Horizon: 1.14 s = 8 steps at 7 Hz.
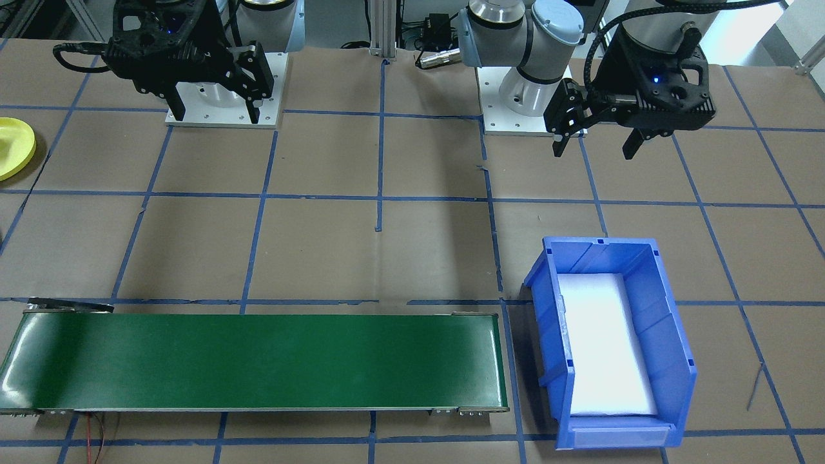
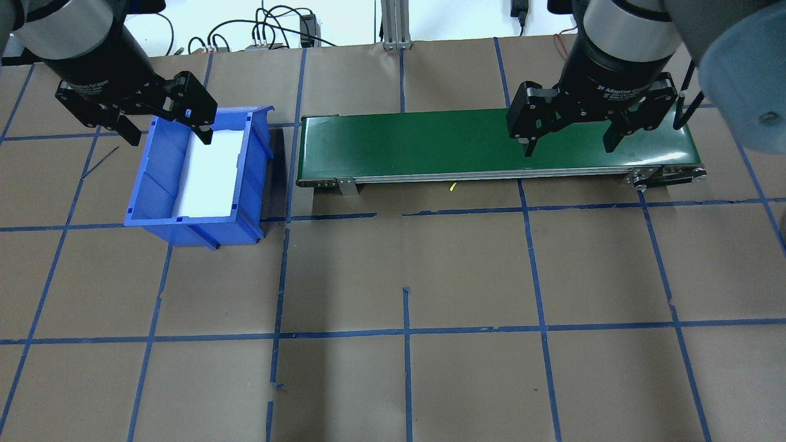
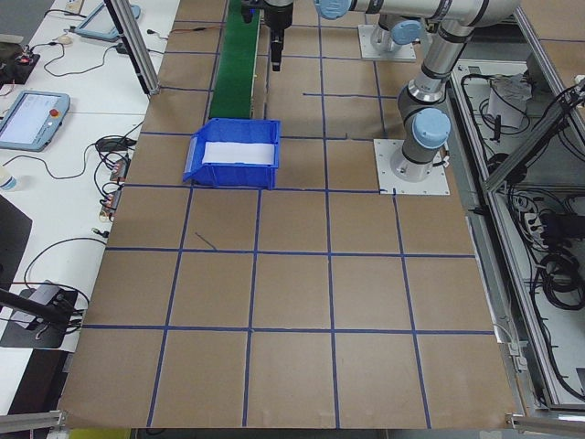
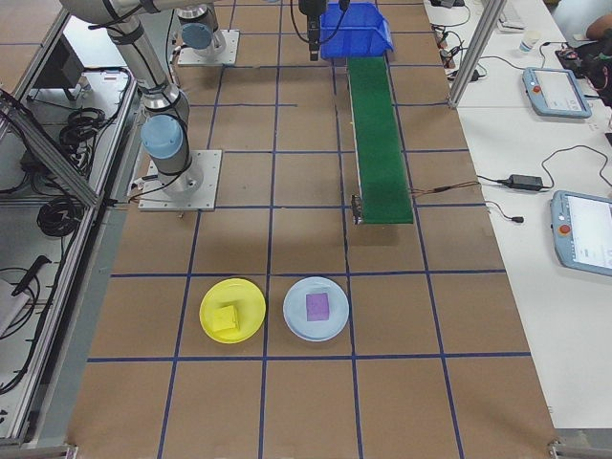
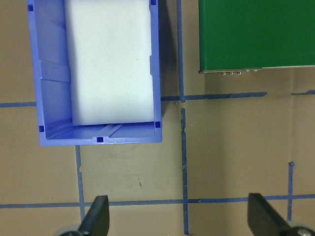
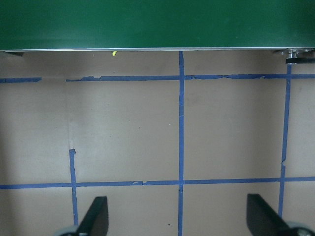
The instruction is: Move block left to right into plate
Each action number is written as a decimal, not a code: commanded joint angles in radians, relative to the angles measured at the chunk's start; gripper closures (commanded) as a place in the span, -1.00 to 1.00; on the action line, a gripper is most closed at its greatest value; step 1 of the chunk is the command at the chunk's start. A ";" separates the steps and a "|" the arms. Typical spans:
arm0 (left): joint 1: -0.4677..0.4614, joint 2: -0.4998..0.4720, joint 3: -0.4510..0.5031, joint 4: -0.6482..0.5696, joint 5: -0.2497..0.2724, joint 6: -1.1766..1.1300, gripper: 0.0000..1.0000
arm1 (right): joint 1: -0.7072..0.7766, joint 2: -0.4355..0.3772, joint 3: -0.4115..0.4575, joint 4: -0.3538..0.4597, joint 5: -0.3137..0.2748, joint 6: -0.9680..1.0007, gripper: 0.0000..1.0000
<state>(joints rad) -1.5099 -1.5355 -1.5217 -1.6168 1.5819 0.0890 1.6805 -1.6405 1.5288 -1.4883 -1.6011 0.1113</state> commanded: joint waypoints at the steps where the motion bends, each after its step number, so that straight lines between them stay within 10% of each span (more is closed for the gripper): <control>1: -0.001 0.000 0.000 0.000 0.000 0.000 -1.00 | 0.004 0.033 -0.044 0.020 0.000 0.007 -1.00; 8: -0.003 0.000 0.000 0.000 0.001 0.000 -1.00 | -0.018 0.050 -0.036 -0.026 0.016 -0.035 -1.00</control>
<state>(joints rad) -1.5101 -1.5355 -1.5217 -1.6168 1.5820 0.0890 1.6671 -1.5931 1.4839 -1.5072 -1.5851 0.0877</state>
